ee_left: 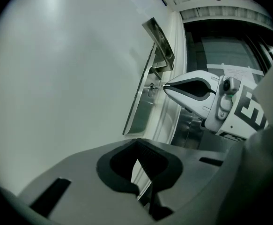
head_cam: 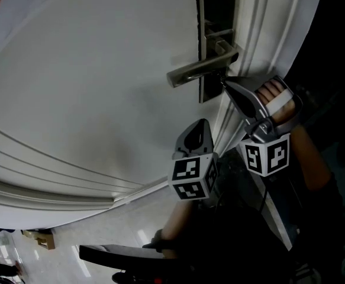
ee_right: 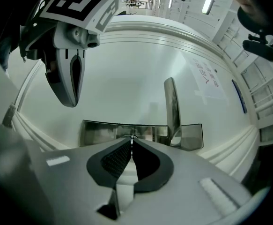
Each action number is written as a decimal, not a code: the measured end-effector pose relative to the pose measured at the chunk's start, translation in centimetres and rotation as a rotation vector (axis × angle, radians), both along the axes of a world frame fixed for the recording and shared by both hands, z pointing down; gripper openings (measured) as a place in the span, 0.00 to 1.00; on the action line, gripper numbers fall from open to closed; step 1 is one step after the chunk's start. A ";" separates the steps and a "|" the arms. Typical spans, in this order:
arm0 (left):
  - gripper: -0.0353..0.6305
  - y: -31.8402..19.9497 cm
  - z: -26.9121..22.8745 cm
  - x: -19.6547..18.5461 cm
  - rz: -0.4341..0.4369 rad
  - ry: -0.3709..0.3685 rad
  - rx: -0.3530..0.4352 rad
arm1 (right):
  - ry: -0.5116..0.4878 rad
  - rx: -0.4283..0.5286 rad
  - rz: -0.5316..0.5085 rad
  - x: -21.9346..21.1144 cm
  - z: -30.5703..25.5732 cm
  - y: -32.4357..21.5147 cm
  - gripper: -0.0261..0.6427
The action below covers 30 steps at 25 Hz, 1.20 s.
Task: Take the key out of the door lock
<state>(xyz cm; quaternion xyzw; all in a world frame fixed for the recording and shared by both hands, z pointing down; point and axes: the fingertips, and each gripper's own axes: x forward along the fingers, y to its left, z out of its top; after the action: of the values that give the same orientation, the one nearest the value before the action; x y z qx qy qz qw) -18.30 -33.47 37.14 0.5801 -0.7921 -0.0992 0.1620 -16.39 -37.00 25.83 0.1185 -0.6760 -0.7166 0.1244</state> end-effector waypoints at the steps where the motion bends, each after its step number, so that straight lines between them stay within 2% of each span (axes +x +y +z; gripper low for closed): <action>1: 0.05 0.0 0.0 0.0 -0.001 -0.002 -0.001 | 0.001 -0.002 0.000 0.0 0.0 0.0 0.06; 30: 0.05 0.4 -0.1 -0.4 0.010 -0.004 0.002 | 0.014 0.001 0.020 0.4 0.0 0.4 0.06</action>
<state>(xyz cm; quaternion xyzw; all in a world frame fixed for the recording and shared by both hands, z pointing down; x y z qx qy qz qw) -18.66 -33.08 37.07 0.5844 -0.7894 -0.0978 0.1604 -16.03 -36.62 25.80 0.1202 -0.6734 -0.7165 0.1363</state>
